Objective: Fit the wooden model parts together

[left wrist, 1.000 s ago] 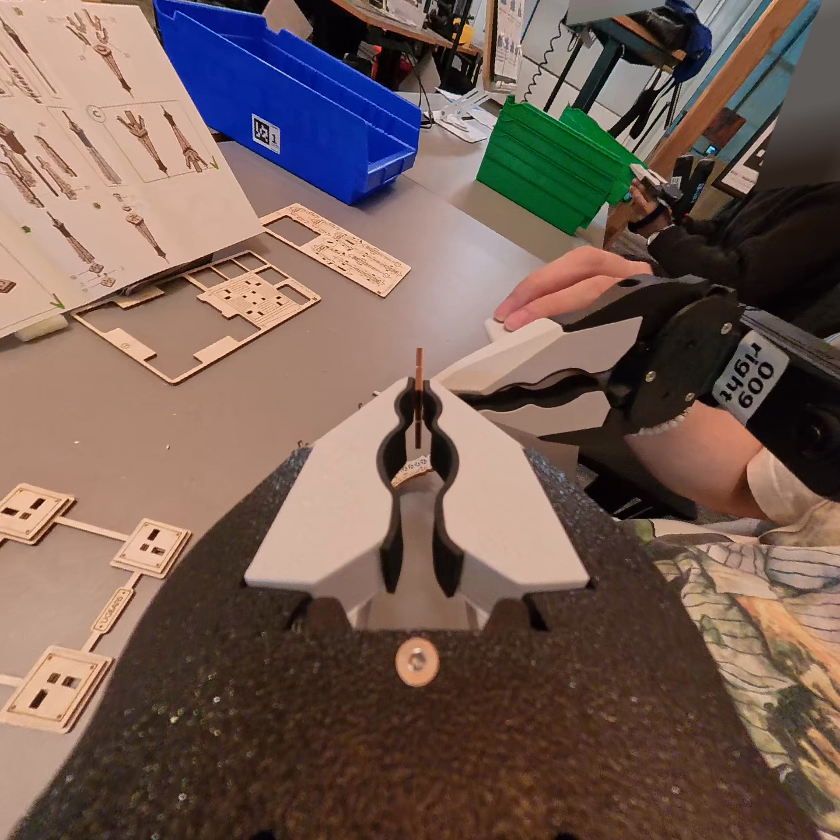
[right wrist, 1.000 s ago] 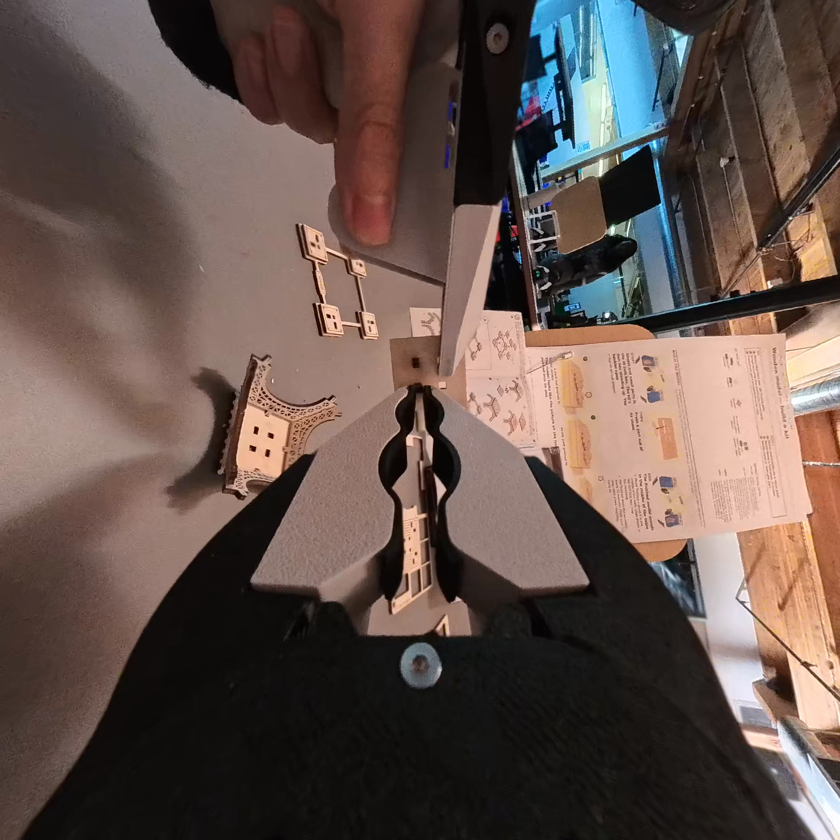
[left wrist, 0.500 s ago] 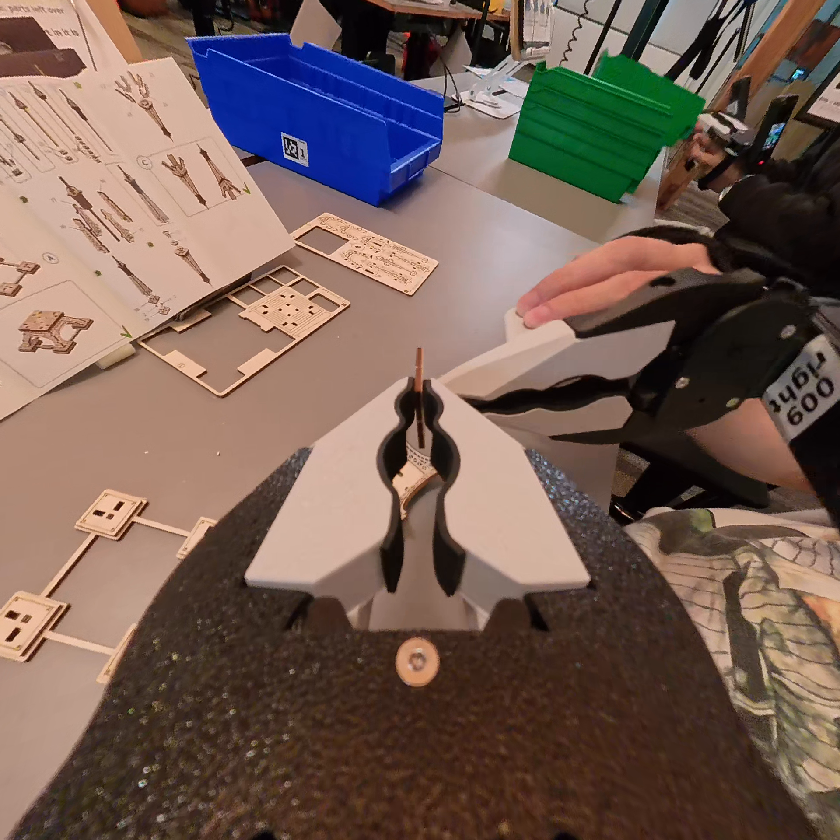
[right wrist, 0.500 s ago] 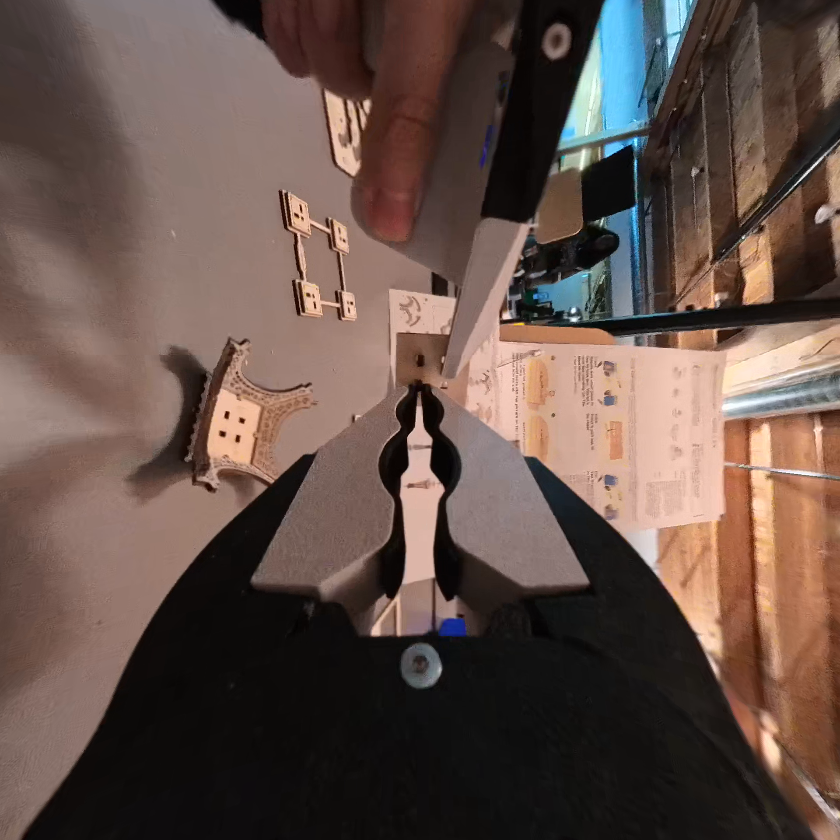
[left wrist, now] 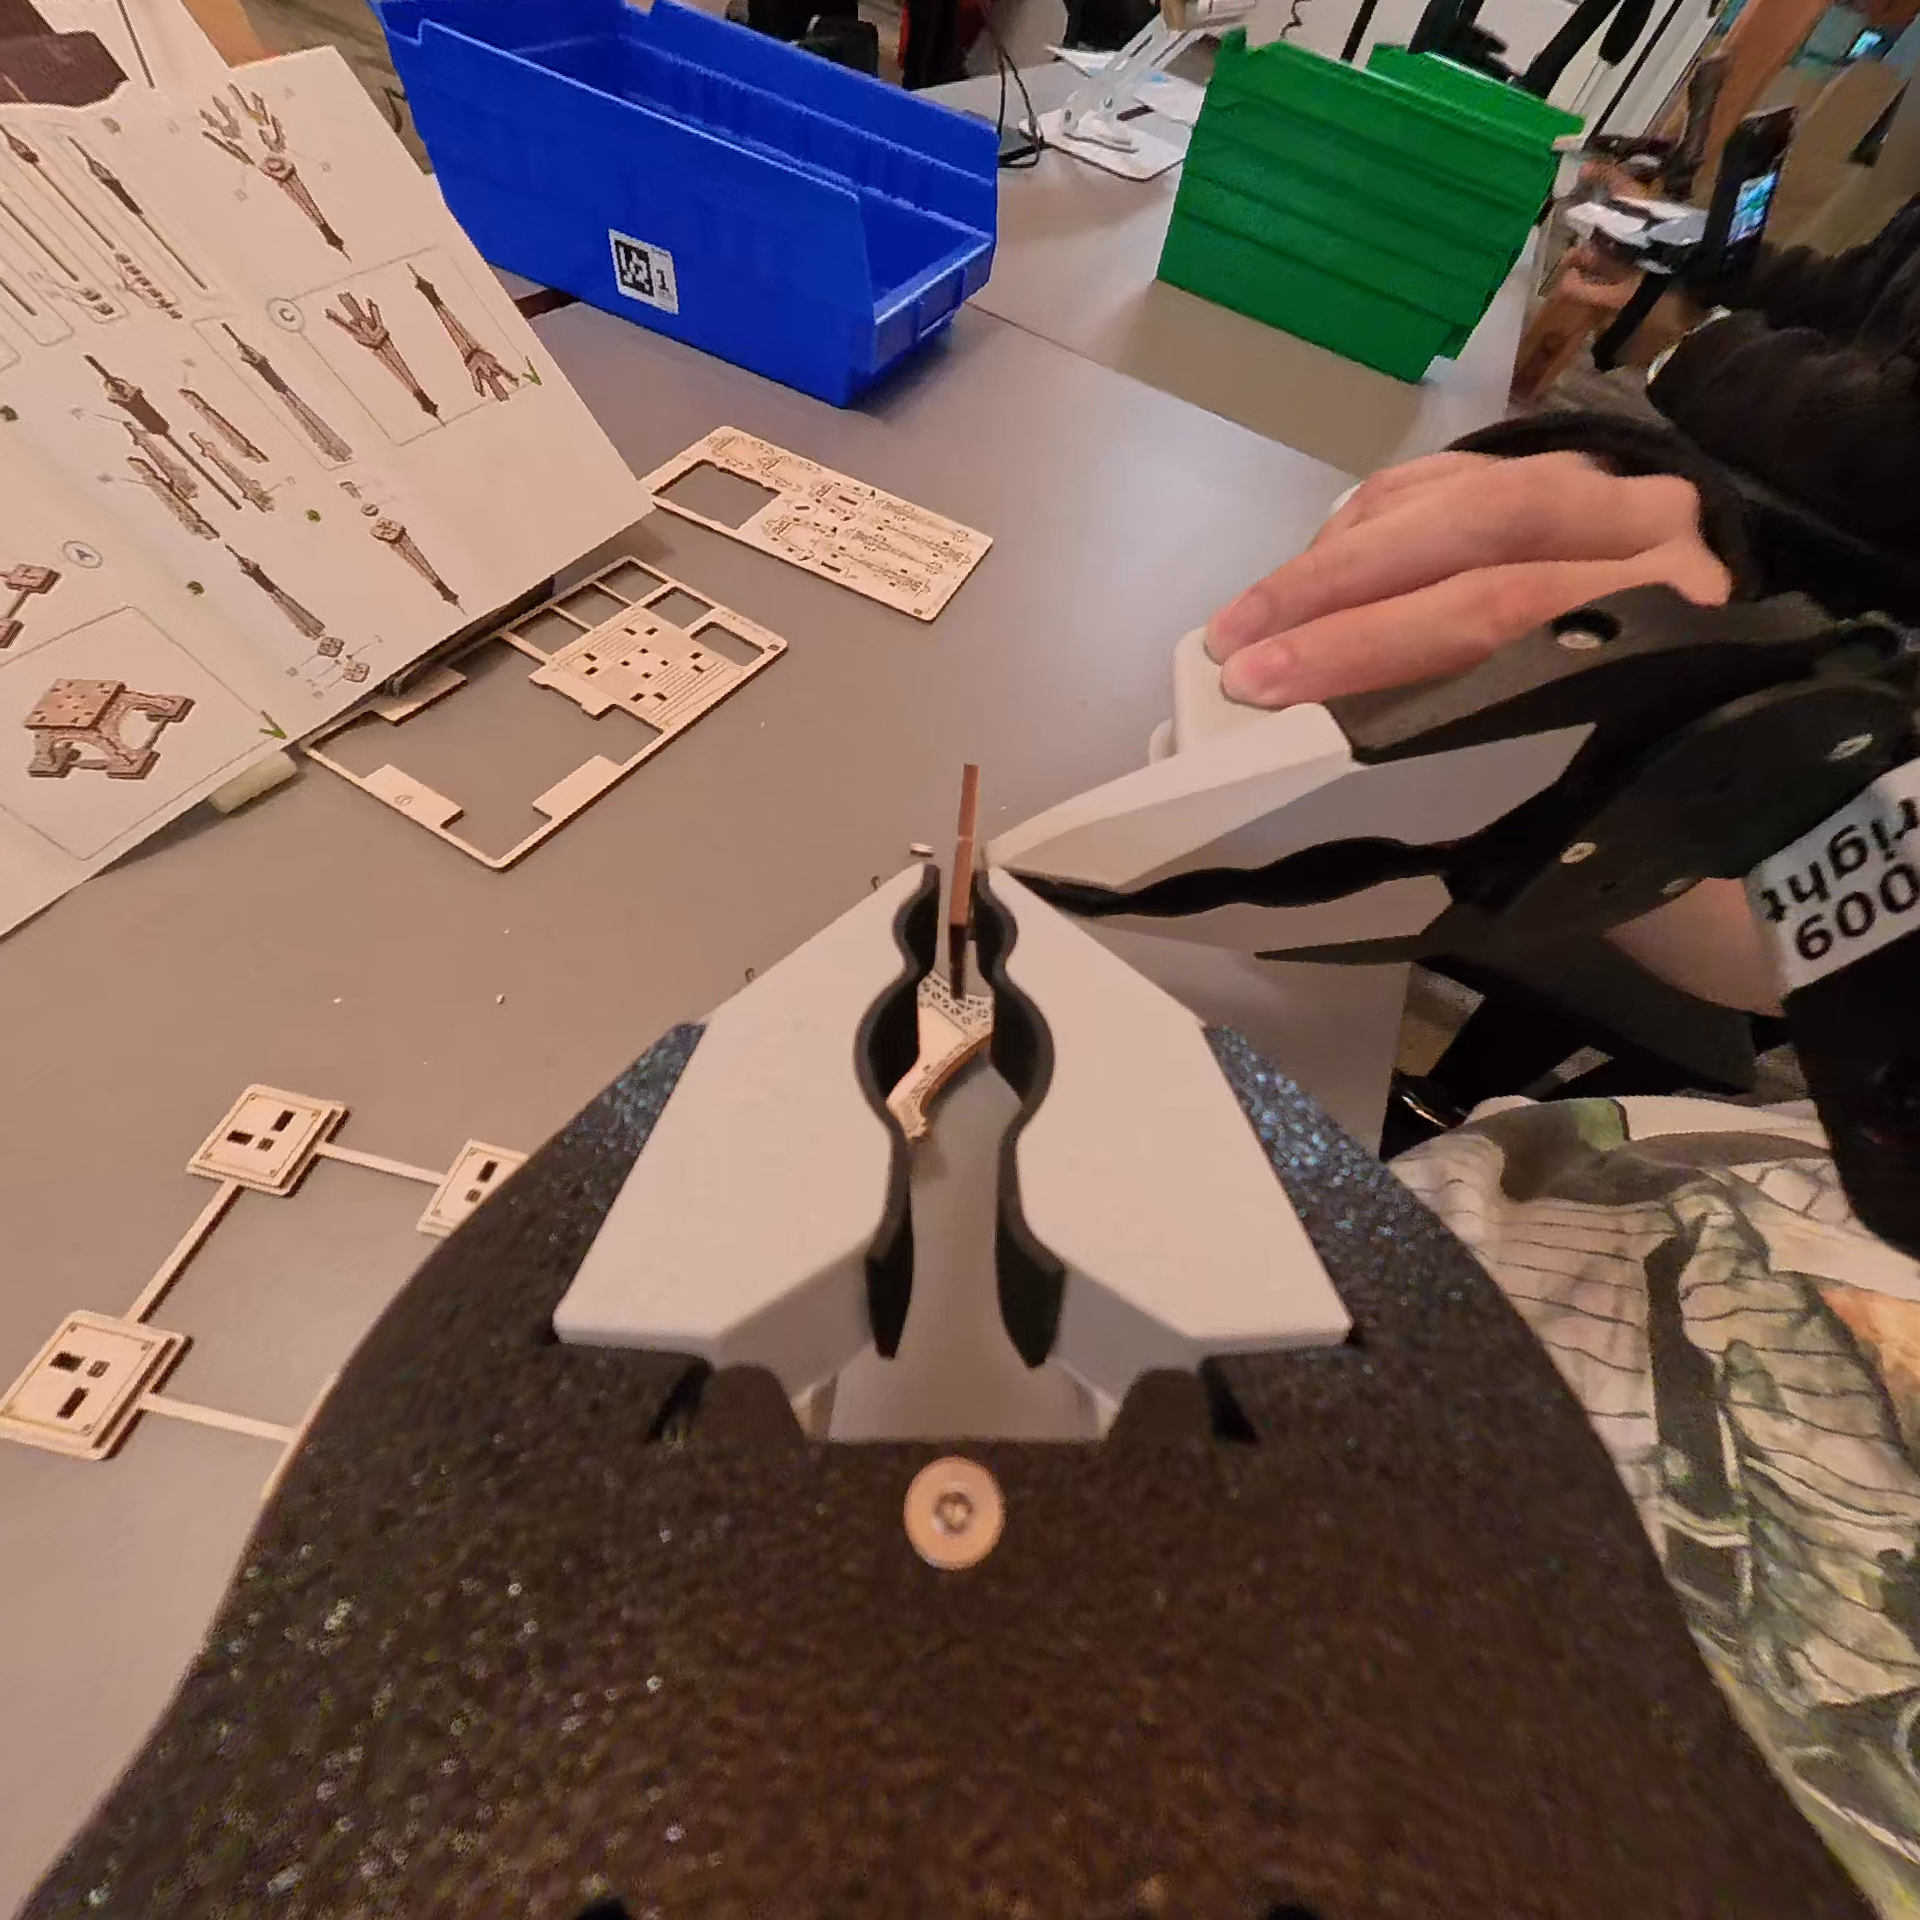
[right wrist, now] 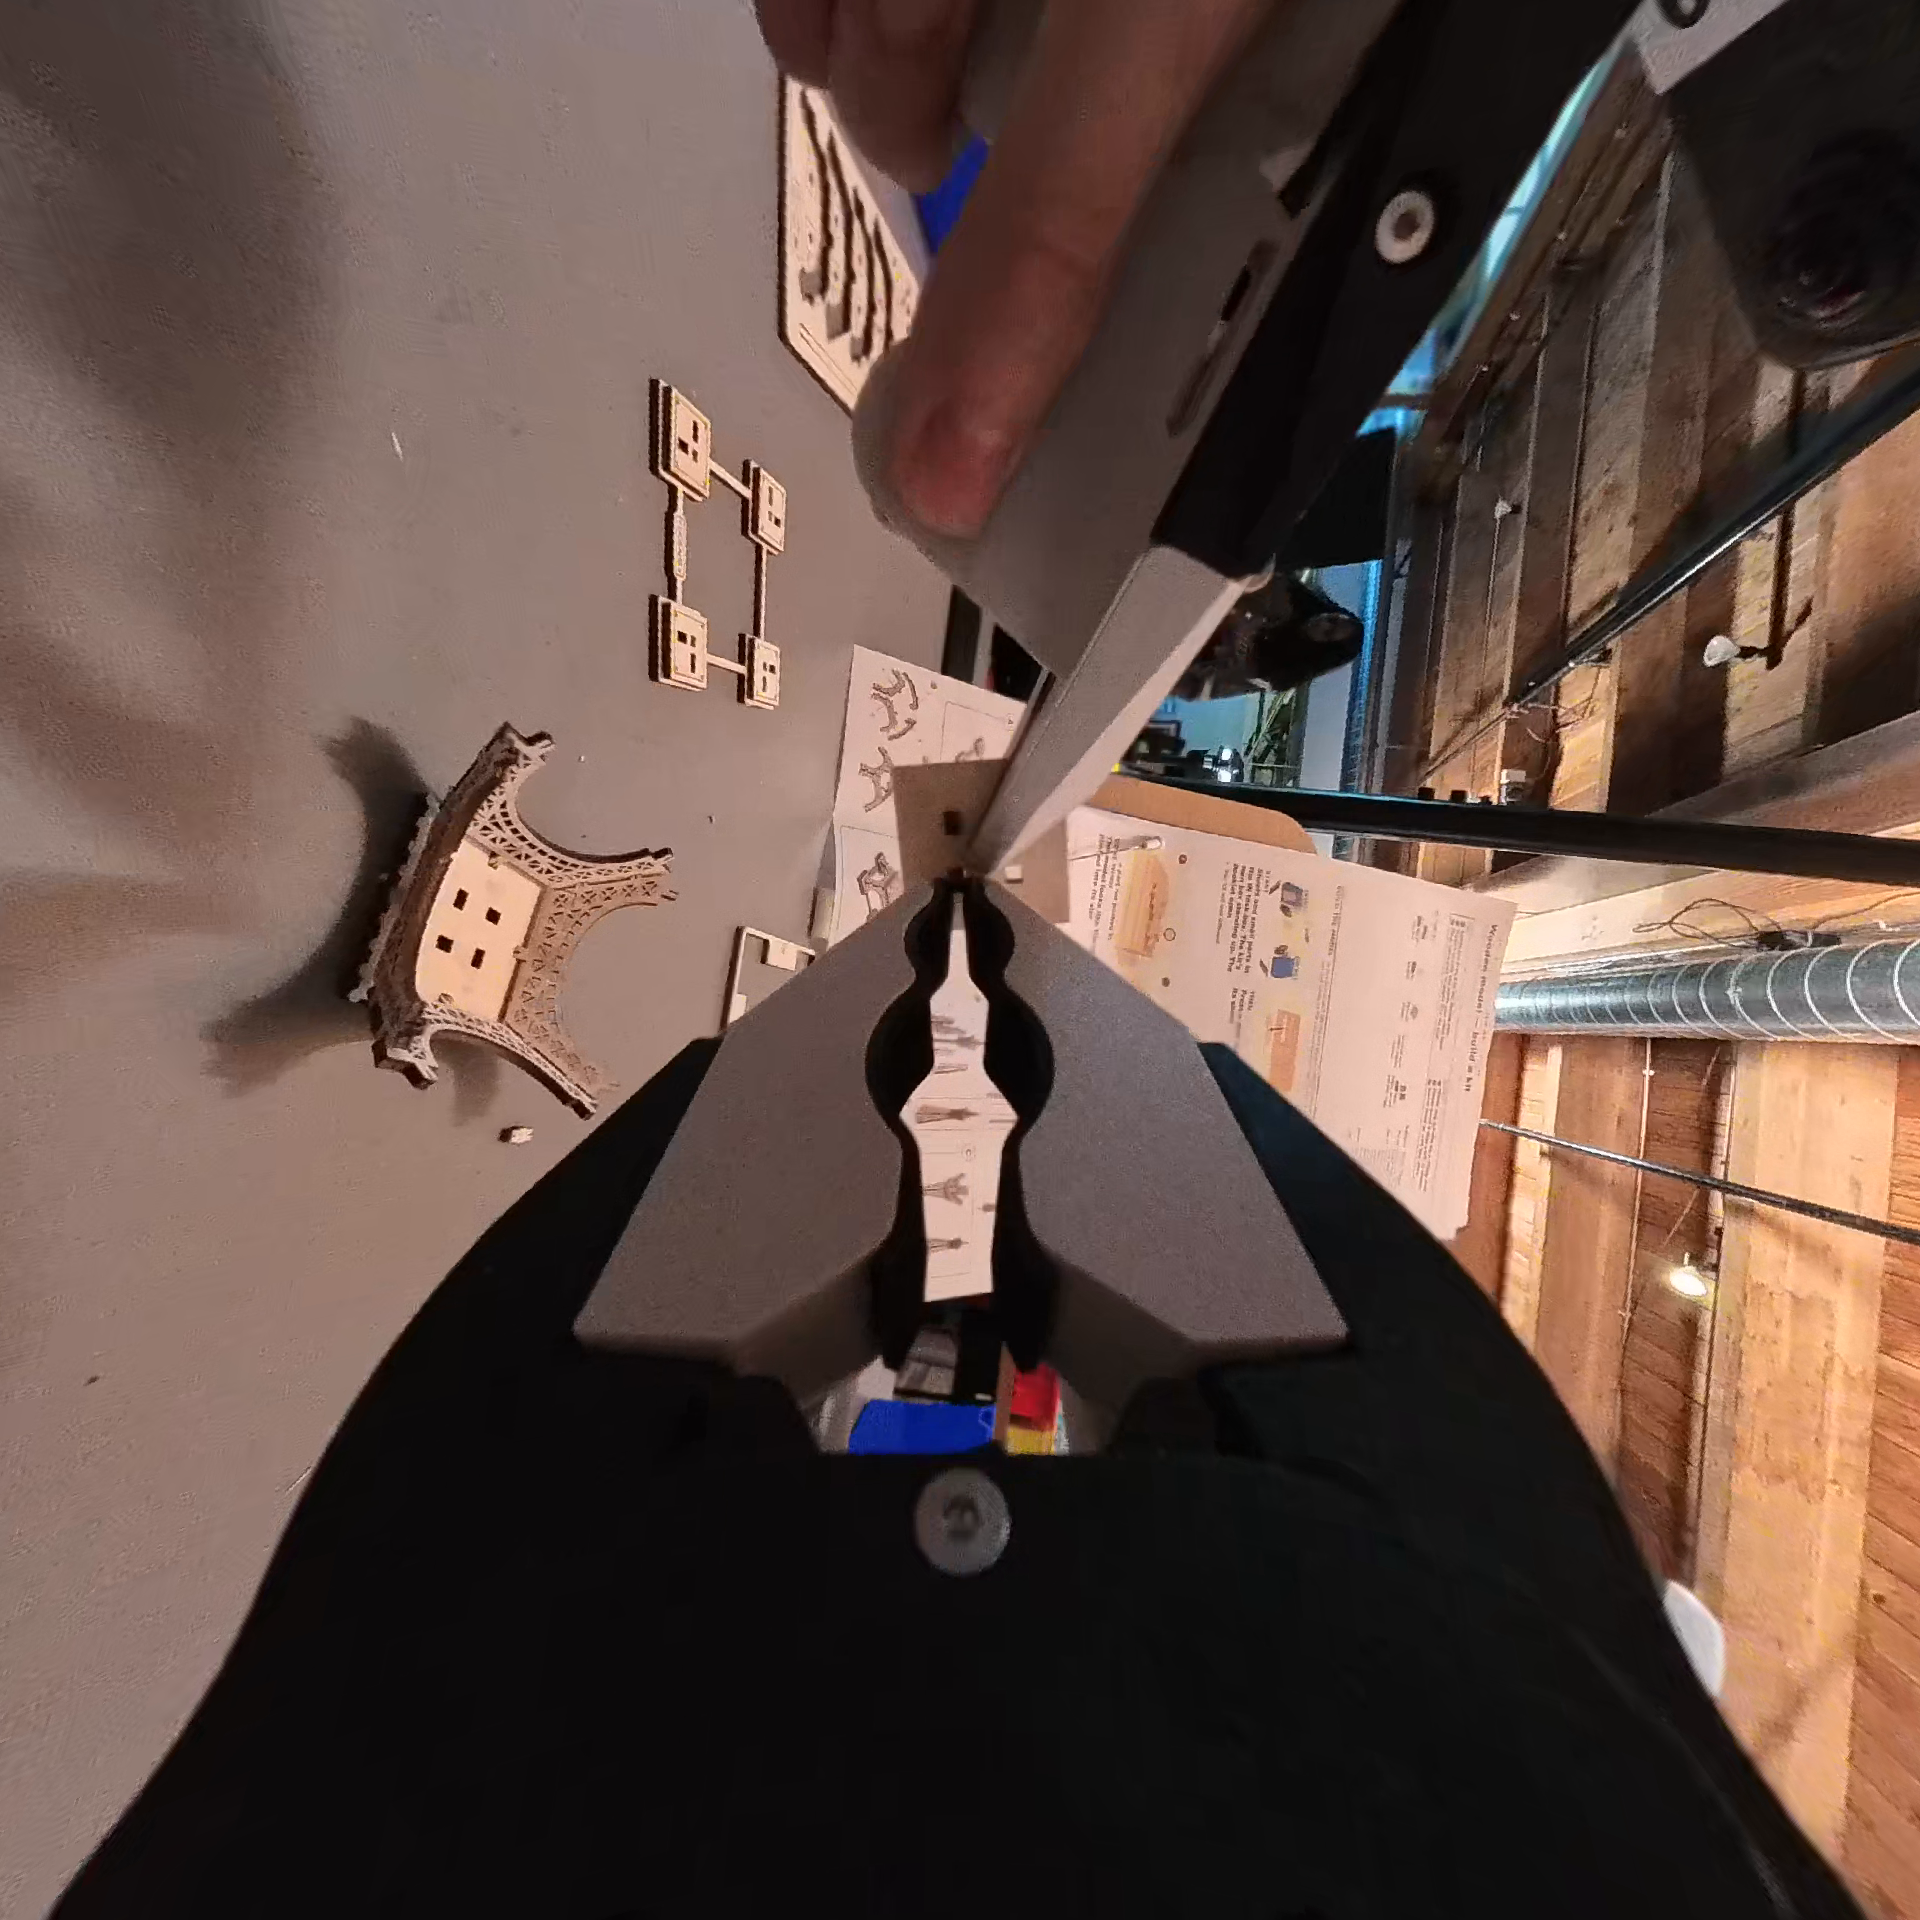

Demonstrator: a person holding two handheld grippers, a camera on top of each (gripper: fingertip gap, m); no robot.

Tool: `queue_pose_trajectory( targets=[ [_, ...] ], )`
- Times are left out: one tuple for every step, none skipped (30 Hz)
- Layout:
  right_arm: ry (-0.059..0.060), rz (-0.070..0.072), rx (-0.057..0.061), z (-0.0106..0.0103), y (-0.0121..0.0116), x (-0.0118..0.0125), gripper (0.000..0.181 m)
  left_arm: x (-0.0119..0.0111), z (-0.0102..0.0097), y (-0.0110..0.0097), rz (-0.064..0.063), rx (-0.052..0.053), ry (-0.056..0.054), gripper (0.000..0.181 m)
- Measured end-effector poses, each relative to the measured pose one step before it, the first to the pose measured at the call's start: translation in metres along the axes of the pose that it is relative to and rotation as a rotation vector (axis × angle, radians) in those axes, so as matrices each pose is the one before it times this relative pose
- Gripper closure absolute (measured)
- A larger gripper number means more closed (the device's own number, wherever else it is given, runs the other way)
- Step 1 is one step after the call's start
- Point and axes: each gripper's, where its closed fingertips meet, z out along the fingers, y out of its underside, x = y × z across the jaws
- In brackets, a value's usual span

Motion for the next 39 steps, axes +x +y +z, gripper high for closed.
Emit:
queue_pose_trajectory(
  targets=[
    [-0.0017,0.0042,-0.0011,-0.00038,0.00051,0.00094,0.180,0.00096,-0.00011,-0.00099,0.0058,0.0051,0.0006,0.180],
    [0.0070,-0.0054,-0.0038,-0.00039,0.00024,0.00133,0.180,0.00089,-0.00027,-0.00146,0.0011,0.0058,0.0013,0.181],
    [0.0033,-0.0055,-0.0003,-0.00001,-0.00011,0.00085,0.181,0.00017,-0.00048,-0.00054,0.0074,-0.0003,-0.0025,0.181],
    [-0.0014,0.0030,0.0010,-0.00011,-0.00041,0.00047,0.181,-0.00005,-0.00037,-0.00038,0.0095,-0.0001,-0.0037,0.181],
    [0.0053,-0.0034,0.0011,0.00003,0.00005,0.00076,0.181,-0.00042,-0.00036,-0.00120,0.0042,0.0062,-0.0048,0.181],
    [0.0121,-0.0077,-0.0019,-0.00015,0.00066,0.00142,0.181,-0.00062,0.00008,-0.00181,-0.0025,0.0109,-0.0051,0.181],
    [0.0069,-0.0005,-0.0041,0.00029,0.00111,0.00111,0.181,-0.00051,0.00027,-0.00117,-0.0018,0.0065,-0.0045,0.181],
    [-0.0061,0.0133,-0.0036,0.00036,0.00102,-0.00004,0.181,-0.00058,0.00077,0.00029,0.0041,-0.0036,-0.0053,0.180],
    [-0.0156,0.0302,-0.0046,0.00049,0.00112,-0.00087,0.180,-0.00053,0.00089,0.00082,0.0051,-0.0080,-0.0041,0.180],
    [-0.0129,0.0350,0.0009,0.00039,0.00119,-0.00035,0.180,-0.00009,0.00084,0.00033,0.0000,-0.0041,-0.0007,0.180],
    [-0.0130,0.0357,0.0045,0.00009,0.00079,-0.00016,0.180,-0.00010,0.00050,0.00073,-0.0028,-0.0042,0.0009,0.180],
    [-0.0084,0.0344,0.0054,0.00034,-0.00009,-0.00019,0.181,-0.00028,-0.00021,0.00025,-0.0014,-0.0022,0.0003,0.180],
    [0.0066,0.0088,0.0024,0.00014,-0.00035,0.00040,0.181,-0.00021,-0.00064,-0.00056,-0.0008,0.0031,0.0002,0.180],
    [0.0184,-0.0268,-0.0052,0.00007,-0.00044,0.00109,0.181,-0.00021,-0.00052,-0.00140,-0.0060,0.0095,0.0005,0.180],
    [0.0187,-0.0548,-0.0102,0.00001,-0.00034,0.00071,0.181,-0.00023,-0.00025,-0.00150,-0.0135,0.0112,0.0040,0.180],
    [0.0222,-0.0584,-0.0094,-0.00001,0.00023,0.00098,0.181,-0.00025,-0.00033,-0.00176,-0.0165,0.0156,0.0087,0.180],
    [0.0121,-0.0339,-0.0021,-0.00018,-0.00018,0.00000,0.181,-0.00013,-0.00004,0.00013,-0.0179,0.0052,0.0147,0.181],
    [-0.0048,-0.0070,0.0089,0.00035,-0.00037,-0.00220,0.181,-0.00026,0.00031,0.00208,-0.0184,-0.0055,0.0150,0.181],
    [-0.0079,-0.0047,0.0104,0.00019,0.00050,-0.00219,0.181,-0.00031,0.00102,0.00194,-0.0139,-0.0015,0.0090,0.180],
    [-0.0146,-0.0037,0.0042,0.00024,0.00155,-0.00169,0.180,-0.00038,0.00185,0.00131,-0.0078,0.0035,0.0022,0.180],
    [-0.0243,0.0248,0.0031,0.00027,0.00167,-0.00123,0.180,-0.00024,0.00182,0.00135,-0.0050,-0.0014,0.0014,0.180],
    [-0.0201,0.0420,0.0081,0.00004,0.00112,-0.00046,0.180,0.00007,0.00055,-0.00007,-0.0029,-0.0003,0.0044,0.180],
    [0.0027,0.0410,0.0049,-0.00051,0.00039,0.00197,0.180,0.00049,-0.00031,-0.00204,-0.0044,0.0083,0.0059,0.180],
    [0.0102,0.0193,-0.0014,-0.00067,-0.00050,0.00195,0.180,0.00045,-0.00080,-0.00170,-0.0022,0.0041,0.0038,0.180],
    [0.0118,-0.0073,-0.0098,-0.00027,-0.00100,0.00073,0.181,0.00020,-0.00067,-0.00126,0.0023,0.0023,-0.0019,0.180],
    [0.0197,-0.0444,-0.0122,-0.00009,-0.00091,0.00045,0.181,0.00000,-0.00043,-0.00072,0.0050,0.0016,-0.0045,0.181],
    [0.0053,-0.0742,-0.0033,0.00034,-0.00069,-0.00181,0.181,-0.00028,0.00036,0.00186,0.0064,-0.0119,-0.0030,0.180],
    [-0.0087,-0.0328,0.0022,0.00044,-0.00015,-0.00224,0.181,-0.00047,0.00096,0.00167,0.0037,-0.0054,-0.0007,0.180],
    [-0.0249,0.0224,0.0116,0.00015,0.00108,-0.00109,0.181,-0.00005,0.00139,0.00097,0.0009,0.0025,0.0002,0.180],
    [-0.0335,0.0460,0.0192,-0.00037,0.00137,0.00006,0.180,0.00060,0.00078,-0.00023,0.0042,0.0044,0.0008,0.180],
    [-0.0165,0.0452,0.0182,-0.00092,0.00056,0.00206,0.180,0.00089,-0.00064,-0.00208,0.0054,0.0071,-0.0001,0.180],
    [-0.0006,0.0309,0.0096,-0.00058,-0.00036,0.00287,0.180,0.00071,-0.00137,-0.00271,0.0055,0.0035,-0.0022,0.180],
    [0.0060,0.0133,-0.0033,-0.00008,-0.00082,0.00205,0.180,0.00015,-0.00134,-0.00187,0.0072,-0.0001,-0.0053,0.180],
    [0.0105,-0.0125,-0.0147,0.00052,-0.00093,0.00118,0.181,-0.00029,-0.00076,-0.00130,0.0050,0.0014,-0.0060,0.180],
    [0.0227,-0.0541,-0.0227,0.00045,-0.00044,0.00062,0.181,-0.00057,-0.00048,-0.00121,-0.0015,0.0054,-0.0050,0.180],
    [0.0216,-0.0814,-0.0219,0.00090,-0.00052,-0.00068,0.181,-0.00112,0.00008,0.00031,-0.0012,0.0000,-0.0060,0.180],
    [0.0114,-0.0559,-0.0155,0.00187,0.00023,-0.00111,0.181,-0.00170,0.00068,0.00090,0.0040,-0.0001,-0.0085,0.180],
    [-0.0107,-0.0086,-0.0039,0.00161,0.00069,-0.00236,0.181,-0.00141,0.00134,0.00214,0.0010,-0.0057,-0.0062,0.180],
    [-0.0163,0.0292,0.0093,0.00046,0.00152,-0.00083,0.181,-0.00045,0.00106,0.00009,-0.0038,0.0076,0.0002,0.180]
  ],
)
